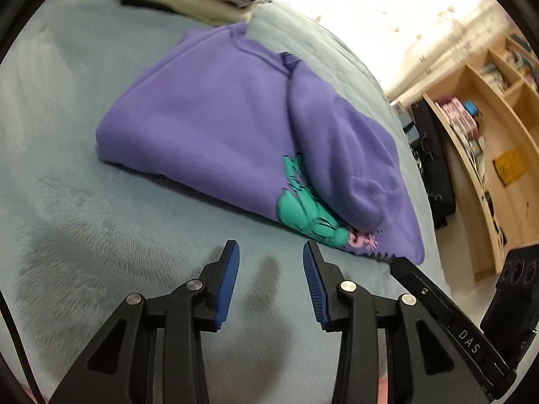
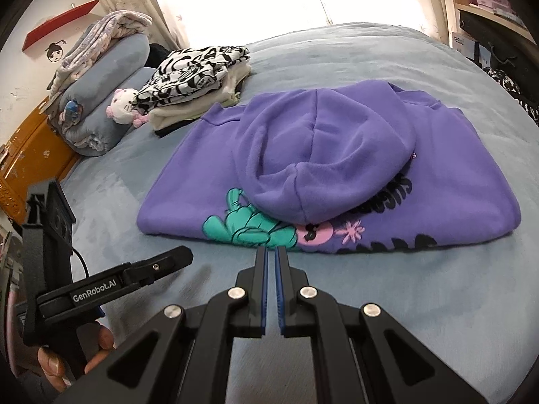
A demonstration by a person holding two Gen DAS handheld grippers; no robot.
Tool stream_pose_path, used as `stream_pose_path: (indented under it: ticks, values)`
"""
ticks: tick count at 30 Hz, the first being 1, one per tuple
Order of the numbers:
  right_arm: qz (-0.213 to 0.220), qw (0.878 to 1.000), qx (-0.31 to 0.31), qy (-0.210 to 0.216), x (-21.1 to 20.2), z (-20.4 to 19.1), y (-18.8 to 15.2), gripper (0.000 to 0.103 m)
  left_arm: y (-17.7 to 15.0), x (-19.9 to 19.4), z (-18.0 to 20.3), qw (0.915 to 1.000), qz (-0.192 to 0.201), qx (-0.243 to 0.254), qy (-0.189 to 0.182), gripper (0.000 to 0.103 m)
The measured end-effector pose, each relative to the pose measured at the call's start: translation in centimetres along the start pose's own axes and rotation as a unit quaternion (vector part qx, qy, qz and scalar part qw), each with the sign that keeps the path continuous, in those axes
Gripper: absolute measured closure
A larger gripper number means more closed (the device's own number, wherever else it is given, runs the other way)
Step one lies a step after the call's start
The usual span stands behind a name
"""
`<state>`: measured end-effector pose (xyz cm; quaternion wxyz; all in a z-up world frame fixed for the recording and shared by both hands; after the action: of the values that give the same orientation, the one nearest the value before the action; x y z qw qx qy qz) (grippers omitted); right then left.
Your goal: Fold large clothes
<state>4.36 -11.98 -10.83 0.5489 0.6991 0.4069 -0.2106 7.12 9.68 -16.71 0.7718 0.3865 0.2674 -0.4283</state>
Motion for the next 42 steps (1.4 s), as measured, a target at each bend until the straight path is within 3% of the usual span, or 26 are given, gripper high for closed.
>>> stream_pose_path:
  ticks: [17,28,36,42]
  values:
    - [0.045,0.998,0.000,-0.032,4.8,1.7,6.6,0.099,4.9,6.1,-3.5,0.9941,0.024,-0.095,-0.045,0.065]
    - [0.028,0.998,-0.001,-0.048,6.4,2.0,7.6,0.099,7.4,6.8,-3.9,0.9923,0.036,-0.104,-0.058,0.065]
    - [0.027,0.997,-0.023,-0.070,7.4,2.1,8.5,0.099,10.0,6.7,-2.8,0.9927,0.081,-0.079,-0.040,0.065]
    - [0.009,0.998,0.002,-0.056,9.2,3.3,7.8,0.095,10.9,5.4,-2.0,0.9913,0.122,-0.045,-0.020,0.080]
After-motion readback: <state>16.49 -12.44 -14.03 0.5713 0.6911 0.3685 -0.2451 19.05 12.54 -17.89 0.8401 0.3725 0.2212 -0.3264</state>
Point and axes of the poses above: each gripper's, at about its wrist camera, not at the fingertips, and x roughly the way its jaws point, z to its right, y to its top, the point moved 1 cm from there along x, roughly the way its jaws point, and after that the axes turned 4 degrees about y, right-handed, at the moved point
